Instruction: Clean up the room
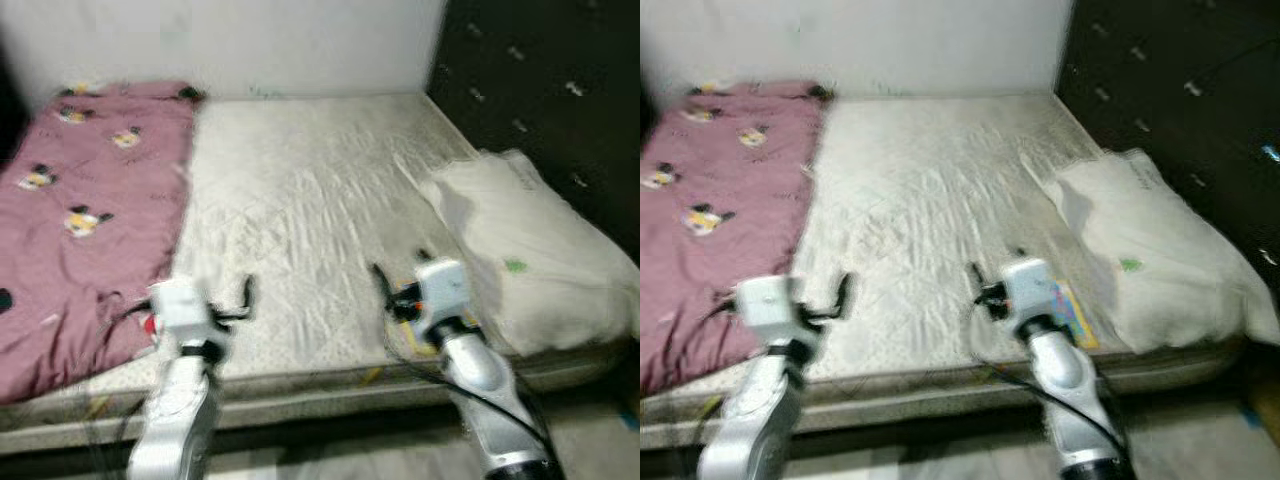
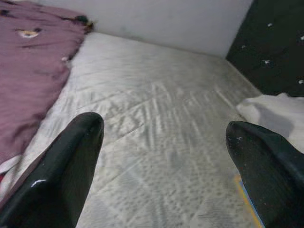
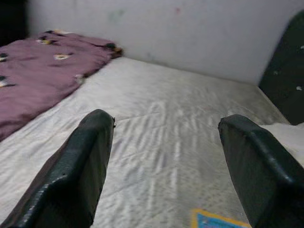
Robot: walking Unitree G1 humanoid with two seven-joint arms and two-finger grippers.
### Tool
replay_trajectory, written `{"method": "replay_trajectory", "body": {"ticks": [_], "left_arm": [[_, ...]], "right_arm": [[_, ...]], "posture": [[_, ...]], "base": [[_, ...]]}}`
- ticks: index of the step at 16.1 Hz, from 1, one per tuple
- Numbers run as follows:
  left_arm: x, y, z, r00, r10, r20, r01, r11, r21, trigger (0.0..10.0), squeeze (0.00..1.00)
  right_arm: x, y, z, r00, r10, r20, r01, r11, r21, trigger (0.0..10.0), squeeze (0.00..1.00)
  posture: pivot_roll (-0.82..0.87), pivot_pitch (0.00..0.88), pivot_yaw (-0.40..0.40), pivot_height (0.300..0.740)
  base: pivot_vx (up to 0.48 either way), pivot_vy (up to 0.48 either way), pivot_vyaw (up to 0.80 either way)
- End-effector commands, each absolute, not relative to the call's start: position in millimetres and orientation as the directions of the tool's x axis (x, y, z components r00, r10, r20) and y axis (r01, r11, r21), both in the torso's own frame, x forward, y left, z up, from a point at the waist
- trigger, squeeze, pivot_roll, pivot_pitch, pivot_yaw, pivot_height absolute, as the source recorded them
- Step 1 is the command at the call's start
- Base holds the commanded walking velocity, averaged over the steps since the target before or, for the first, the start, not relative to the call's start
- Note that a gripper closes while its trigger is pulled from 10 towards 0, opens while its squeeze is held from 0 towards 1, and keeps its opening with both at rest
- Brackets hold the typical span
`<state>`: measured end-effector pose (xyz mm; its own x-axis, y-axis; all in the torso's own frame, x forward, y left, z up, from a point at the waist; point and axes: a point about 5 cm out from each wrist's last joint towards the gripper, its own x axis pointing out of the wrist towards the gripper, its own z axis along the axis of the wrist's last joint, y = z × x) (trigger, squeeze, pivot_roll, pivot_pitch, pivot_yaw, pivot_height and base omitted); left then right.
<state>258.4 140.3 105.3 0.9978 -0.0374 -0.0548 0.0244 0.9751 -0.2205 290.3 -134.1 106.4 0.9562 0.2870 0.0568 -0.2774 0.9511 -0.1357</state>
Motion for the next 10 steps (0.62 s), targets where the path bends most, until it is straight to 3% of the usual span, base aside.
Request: {"method": "replay_trajectory", "body": {"ticks": [1, 7, 8, 10], "left_arm": [[257.5, 150.5, 106.0, 0.998, -0.008, -0.058, -0.004, 0.979, -0.204, 10.0, 0.00], [257.7, 152.3, 103.6, 0.998, 0.018, -0.068, -0.031, 0.979, -0.203, 10.0, 0.00], [259.0, 151.6, 103.4, 0.997, 0.031, -0.069, -0.045, 0.979, -0.199, 10.0, 0.00], [260.8, 148.8, 105.1, 0.998, 0.020, -0.058, -0.032, 0.978, -0.207, 10.0, 0.00]], "right_arm": [[292.7, -124.1, 110.9, 0.948, 0.308, 0.073, -0.297, 0.945, -0.137, 10.0, 0.00], [292.4, -124.0, 107.8, 0.946, 0.319, 0.064, -0.301, 0.933, -0.197, 10.0, 0.00], [293.1, -124.3, 107.2, 0.943, 0.327, 0.056, -0.309, 0.927, -0.212, 10.0, 0.00], [292.9, -126.7, 101.6, 0.945, 0.326, 0.003, -0.324, 0.939, -0.113, 10.0, 0.00]], "posture": [[0.02, 0.049, -0.009, 0.740], [0.02, 0.047, -0.010, 0.740], [0.02, 0.047, -0.010, 0.740], [0.02, 0.045, -0.011, 0.740]], "base": [[0.439, 0.000, 0.00], [0.337, 0.000, 0.00], [0.000, 0.000, 0.00], [0.000, 0.156, 0.00]]}}
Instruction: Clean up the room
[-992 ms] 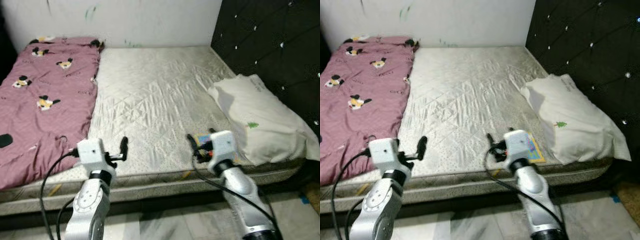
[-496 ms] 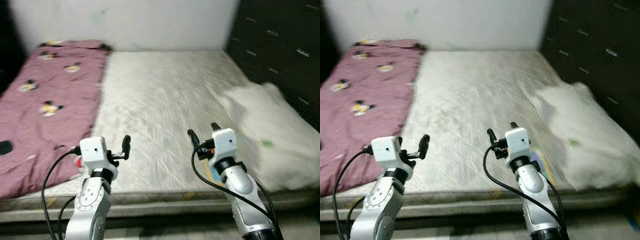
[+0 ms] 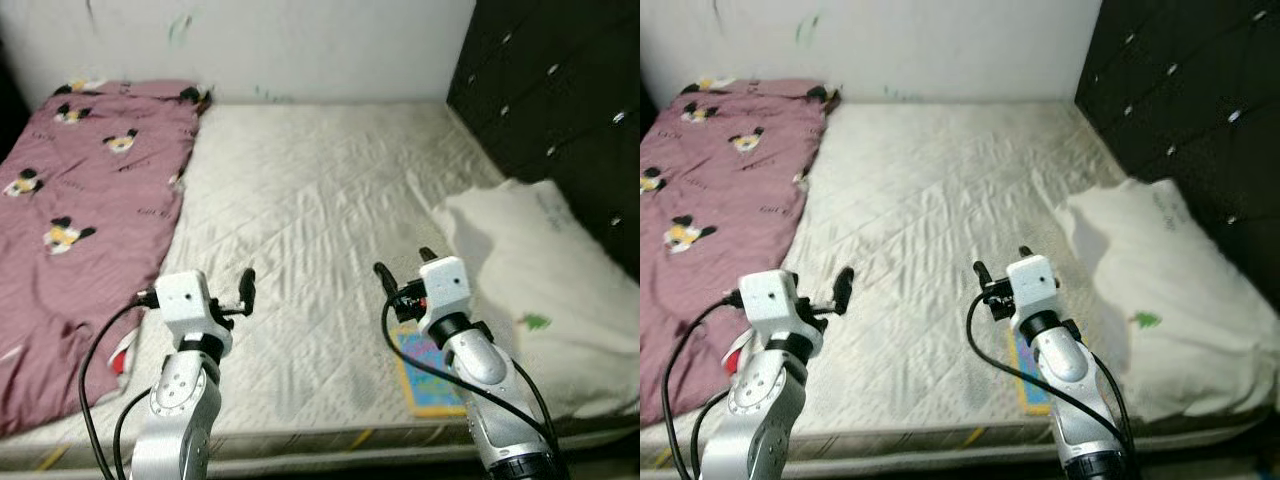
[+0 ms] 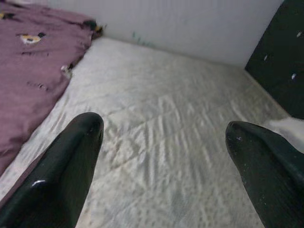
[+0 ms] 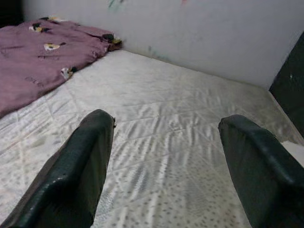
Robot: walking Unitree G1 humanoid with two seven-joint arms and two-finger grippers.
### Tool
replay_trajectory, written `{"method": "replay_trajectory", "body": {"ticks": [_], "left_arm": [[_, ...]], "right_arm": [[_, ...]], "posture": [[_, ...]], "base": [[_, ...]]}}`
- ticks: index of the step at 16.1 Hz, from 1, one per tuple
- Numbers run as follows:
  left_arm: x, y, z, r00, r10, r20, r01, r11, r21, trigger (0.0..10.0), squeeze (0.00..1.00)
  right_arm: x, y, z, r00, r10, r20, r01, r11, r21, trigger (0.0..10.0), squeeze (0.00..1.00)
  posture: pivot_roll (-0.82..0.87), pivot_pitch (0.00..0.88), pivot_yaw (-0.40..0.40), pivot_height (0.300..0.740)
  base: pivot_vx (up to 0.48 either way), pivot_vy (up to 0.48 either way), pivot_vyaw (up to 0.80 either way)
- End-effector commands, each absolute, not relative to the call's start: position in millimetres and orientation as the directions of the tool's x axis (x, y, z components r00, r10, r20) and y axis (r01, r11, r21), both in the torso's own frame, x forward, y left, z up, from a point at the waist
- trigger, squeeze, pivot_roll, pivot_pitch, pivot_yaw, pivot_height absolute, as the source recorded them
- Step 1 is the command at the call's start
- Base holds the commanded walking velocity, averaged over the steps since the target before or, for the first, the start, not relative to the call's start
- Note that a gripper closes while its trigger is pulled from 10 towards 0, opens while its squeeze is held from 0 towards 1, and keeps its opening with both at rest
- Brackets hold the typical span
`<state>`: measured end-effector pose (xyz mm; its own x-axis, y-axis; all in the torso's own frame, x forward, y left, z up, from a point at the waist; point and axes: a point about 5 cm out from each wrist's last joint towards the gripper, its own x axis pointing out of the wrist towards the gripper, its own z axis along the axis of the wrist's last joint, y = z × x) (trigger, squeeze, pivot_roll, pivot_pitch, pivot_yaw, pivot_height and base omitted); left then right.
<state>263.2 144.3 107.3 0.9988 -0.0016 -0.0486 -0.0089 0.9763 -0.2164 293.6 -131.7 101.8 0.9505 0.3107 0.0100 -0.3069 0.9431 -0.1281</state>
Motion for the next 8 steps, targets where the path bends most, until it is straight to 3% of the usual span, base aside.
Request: {"method": "replay_trajectory", "body": {"ticks": [1, 4, 6, 8], "left_arm": [[260.7, 148.5, 105.1, 0.998, 0.017, -0.057, -0.029, 0.978, -0.208, 10.0, 0.00], [260.6, 147.9, 104.2, 0.998, 0.012, -0.063, -0.026, 0.976, -0.214, 10.0, 0.00], [260.7, 147.5, 104.0, 0.998, 0.012, -0.064, -0.025, 0.977, -0.214, 10.0, 0.00], [260.8, 147.5, 103.6, 0.998, 0.014, -0.066, -0.028, 0.977, -0.213, 10.0, 0.00]], "right_arm": [[292.5, -127.4, 100.3, 0.949, 0.316, -0.002, -0.314, 0.944, -0.103, 10.0, 0.00], [291.9, -125.8, 98.9, 0.947, 0.321, -0.007, -0.320, 0.940, -0.116, 10.0, 0.00], [292.7, -126.0, 105.0, 0.942, 0.331, 0.049, -0.316, 0.928, -0.197, 10.0, 0.00], [294.6, -129.0, 107.2, 0.950, 0.307, 0.056, -0.296, 0.943, -0.153, 10.0, 0.00]], "posture": [[0.02, 0.045, -0.011, 0.740], [0.02, 0.045, -0.011, 0.740], [0.02, 0.045, -0.011, 0.740], [0.02, 0.045, -0.011, 0.740]], "base": [[0.000, 0.480, 0.00], [0.000, 0.480, 0.00], [0.000, 0.480, 0.00], [0.000, 0.480, 0.00]]}}
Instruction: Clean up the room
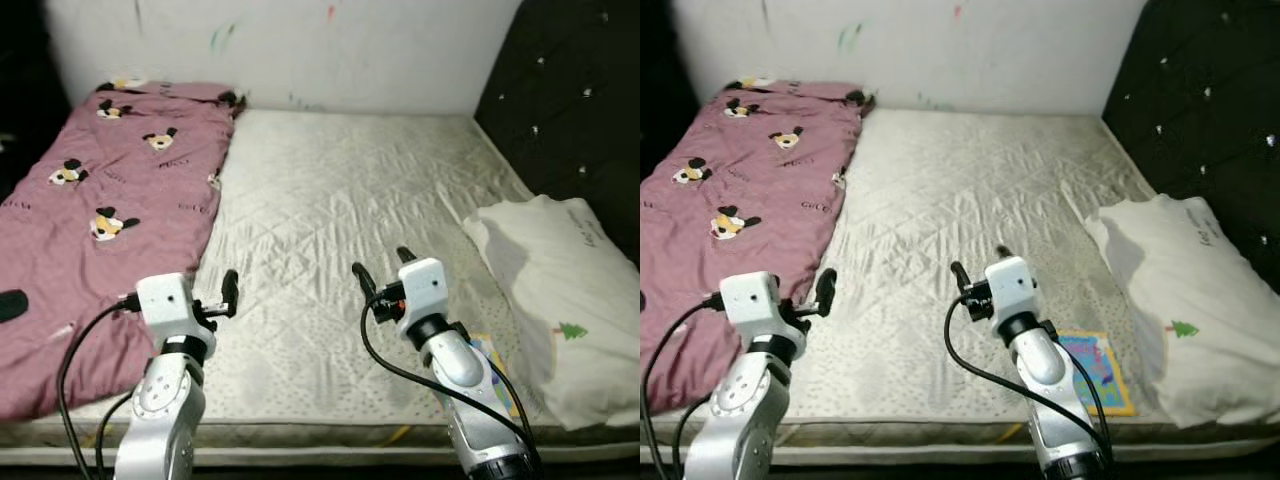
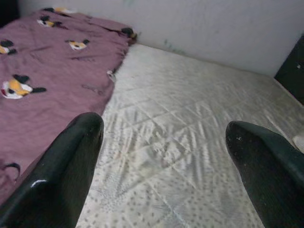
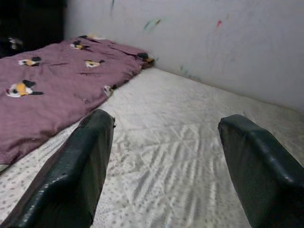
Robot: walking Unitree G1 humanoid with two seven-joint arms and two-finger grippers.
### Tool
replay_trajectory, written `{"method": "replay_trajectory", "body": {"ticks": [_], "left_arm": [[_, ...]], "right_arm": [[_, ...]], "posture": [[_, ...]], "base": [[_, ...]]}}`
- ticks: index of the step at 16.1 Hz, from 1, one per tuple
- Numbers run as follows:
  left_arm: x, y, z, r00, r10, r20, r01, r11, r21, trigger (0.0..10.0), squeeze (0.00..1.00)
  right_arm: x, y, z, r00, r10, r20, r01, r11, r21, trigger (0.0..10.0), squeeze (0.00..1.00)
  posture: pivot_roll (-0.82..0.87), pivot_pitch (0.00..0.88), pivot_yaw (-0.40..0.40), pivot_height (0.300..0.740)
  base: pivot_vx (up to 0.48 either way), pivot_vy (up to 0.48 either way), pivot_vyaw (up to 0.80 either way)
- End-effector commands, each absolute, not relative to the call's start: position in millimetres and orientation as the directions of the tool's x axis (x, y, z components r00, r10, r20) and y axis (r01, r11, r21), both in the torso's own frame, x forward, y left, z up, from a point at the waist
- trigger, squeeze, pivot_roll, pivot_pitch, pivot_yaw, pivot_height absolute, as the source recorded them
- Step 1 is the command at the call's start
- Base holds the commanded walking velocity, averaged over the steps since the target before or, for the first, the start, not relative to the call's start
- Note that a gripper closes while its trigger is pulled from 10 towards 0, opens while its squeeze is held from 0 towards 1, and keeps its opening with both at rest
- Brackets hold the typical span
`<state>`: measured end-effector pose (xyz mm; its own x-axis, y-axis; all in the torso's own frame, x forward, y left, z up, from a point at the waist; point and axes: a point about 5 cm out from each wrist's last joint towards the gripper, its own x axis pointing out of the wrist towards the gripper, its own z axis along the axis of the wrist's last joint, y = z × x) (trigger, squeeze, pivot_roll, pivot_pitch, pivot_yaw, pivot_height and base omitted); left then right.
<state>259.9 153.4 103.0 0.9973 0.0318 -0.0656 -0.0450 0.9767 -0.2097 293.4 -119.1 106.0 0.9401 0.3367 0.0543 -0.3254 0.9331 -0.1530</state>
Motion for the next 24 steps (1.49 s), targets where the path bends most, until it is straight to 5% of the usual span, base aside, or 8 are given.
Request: {"method": "replay_trajectory", "body": {"ticks": [1, 9, 24], "left_arm": [[261, 148, 103, 0.998, 0.016, -0.066, -0.030, 0.977, -0.213, 10.0, 0.00], [259, 148, 103, 0.997, 0.022, -0.070, -0.037, 0.976, -0.214, 10.0, 0.00], [261, 150, 103, 0.996, 0.030, -0.084, -0.048, 0.976, -0.213, 10.0, 0.00]], "right_arm": [[295, -129, 106, 0.952, 0.303, 0.037, -0.297, 0.947, -0.127, 10.0, 0.00], [292, -120, 106, 0.937, 0.350, 0.024, -0.347, 0.935, -0.076, 10.0, 0.00], [292, -117, 109, 0.925, 0.378, 0.035, -0.370, 0.920, -0.129, 10.0, 0.00]], "posture": [[0.02, 0.045, -0.011, 0.740], [0.02, 0.050, -0.013, 0.740], [0.02, 0.064, -0.013, 0.740]], "base": [[0.000, 0.480, 0.00], [0.000, 0.480, -0.28], [0.000, 0.480, 0.10]]}}
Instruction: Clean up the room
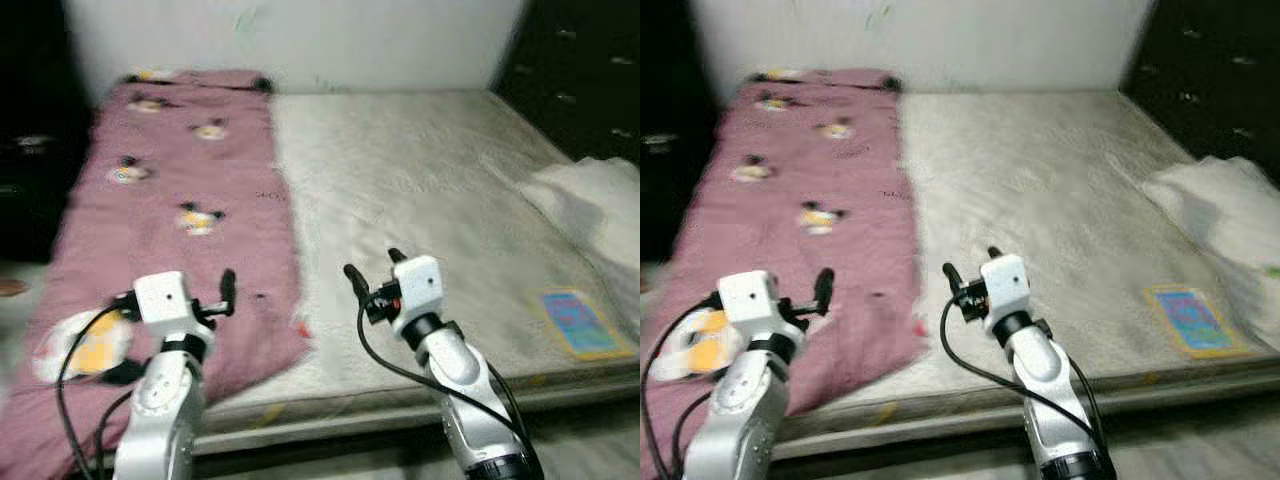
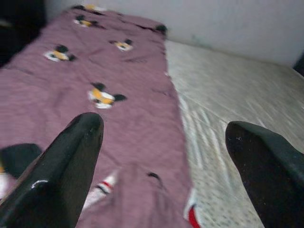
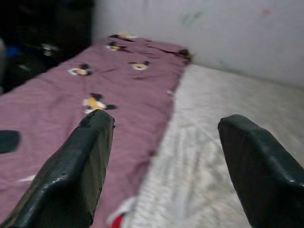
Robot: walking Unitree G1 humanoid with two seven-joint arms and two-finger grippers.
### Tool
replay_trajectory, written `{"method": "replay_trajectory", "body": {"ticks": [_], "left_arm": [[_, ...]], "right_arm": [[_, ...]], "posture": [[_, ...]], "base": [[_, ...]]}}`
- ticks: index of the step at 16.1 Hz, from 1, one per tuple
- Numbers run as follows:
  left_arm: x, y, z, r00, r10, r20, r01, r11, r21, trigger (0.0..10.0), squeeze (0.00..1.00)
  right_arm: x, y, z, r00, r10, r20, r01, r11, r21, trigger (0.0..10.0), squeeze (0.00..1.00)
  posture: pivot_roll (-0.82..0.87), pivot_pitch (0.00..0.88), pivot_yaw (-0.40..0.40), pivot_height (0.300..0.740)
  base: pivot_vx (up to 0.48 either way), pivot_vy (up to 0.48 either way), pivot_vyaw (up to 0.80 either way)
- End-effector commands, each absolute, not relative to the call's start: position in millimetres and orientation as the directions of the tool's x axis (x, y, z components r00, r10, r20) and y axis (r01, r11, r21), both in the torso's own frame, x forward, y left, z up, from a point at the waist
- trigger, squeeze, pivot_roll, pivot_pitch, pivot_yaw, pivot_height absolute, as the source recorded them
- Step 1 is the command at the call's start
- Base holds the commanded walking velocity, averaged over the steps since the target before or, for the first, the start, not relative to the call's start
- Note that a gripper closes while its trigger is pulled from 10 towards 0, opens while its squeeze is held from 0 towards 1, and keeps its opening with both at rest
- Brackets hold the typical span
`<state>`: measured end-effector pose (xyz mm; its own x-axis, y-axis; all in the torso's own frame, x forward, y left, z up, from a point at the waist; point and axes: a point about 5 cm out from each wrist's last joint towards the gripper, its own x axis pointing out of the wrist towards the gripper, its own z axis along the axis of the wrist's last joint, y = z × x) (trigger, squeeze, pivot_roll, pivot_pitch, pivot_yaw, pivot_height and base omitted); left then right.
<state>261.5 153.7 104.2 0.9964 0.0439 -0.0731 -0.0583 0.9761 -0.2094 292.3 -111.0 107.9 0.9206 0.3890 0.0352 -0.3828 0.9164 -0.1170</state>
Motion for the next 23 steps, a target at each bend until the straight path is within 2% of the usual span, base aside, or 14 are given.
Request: {"method": "replay_trajectory", "body": {"ticks": [1, 6, 8, 13, 23], "left_arm": [[260.5, 149.6, 102.7, 0.996, 0.032, -0.085, -0.049, 0.976, -0.212, 10.0, 0.00], [261.2, 149.2, 103.5, 0.997, 0.027, -0.072, -0.042, 0.976, -0.213, 10.0, 0.00], [260.8, 145.7, 109.6, 1.000, -0.002, -0.026, -0.004, 0.977, -0.212, 10.0, 0.00], [260.0, 146.6, 106.5, 0.999, 0.002, -0.045, -0.012, 0.975, -0.220, 10.0, 0.00], [261.2, 147.5, 106.2, 0.999, 0.012, -0.053, -0.023, 0.979, -0.204, 10.0, 0.00]], "right_arm": [[292.3, -116.8, 109.0, 0.925, 0.379, 0.035, -0.372, 0.919, -0.129, 10.0, 0.00], [294.2, -118.8, 107.0, 0.931, 0.363, 0.026, -0.356, 0.923, -0.146, 10.0, 0.00], [294.9, -118.8, 106.9, 0.932, 0.363, 0.025, -0.356, 0.923, -0.146, 10.0, 0.00], [295.5, -117.1, 105.1, 0.931, 0.364, 0.018, -0.358, 0.924, -0.135, 10.0, 0.00], [295.3, -117.9, 103.2, 0.935, 0.353, 0.008, -0.349, 0.926, -0.143, 10.0, 0.00]], "posture": [[0.02, 0.064, -0.013, 0.740], [0.02, 0.058, -0.015, 0.740], [0.02, 0.058, -0.015, 0.740], [0.03, 0.048, -0.015, 0.740], [0.03, 0.058, -0.014, 0.740]], "base": [[0.000, 0.480, 0.79], [0.000, 0.480, 0.09], [0.000, 0.000, 0.00], [0.000, 0.000, 0.00], [0.000, 0.426, 0.00]]}}
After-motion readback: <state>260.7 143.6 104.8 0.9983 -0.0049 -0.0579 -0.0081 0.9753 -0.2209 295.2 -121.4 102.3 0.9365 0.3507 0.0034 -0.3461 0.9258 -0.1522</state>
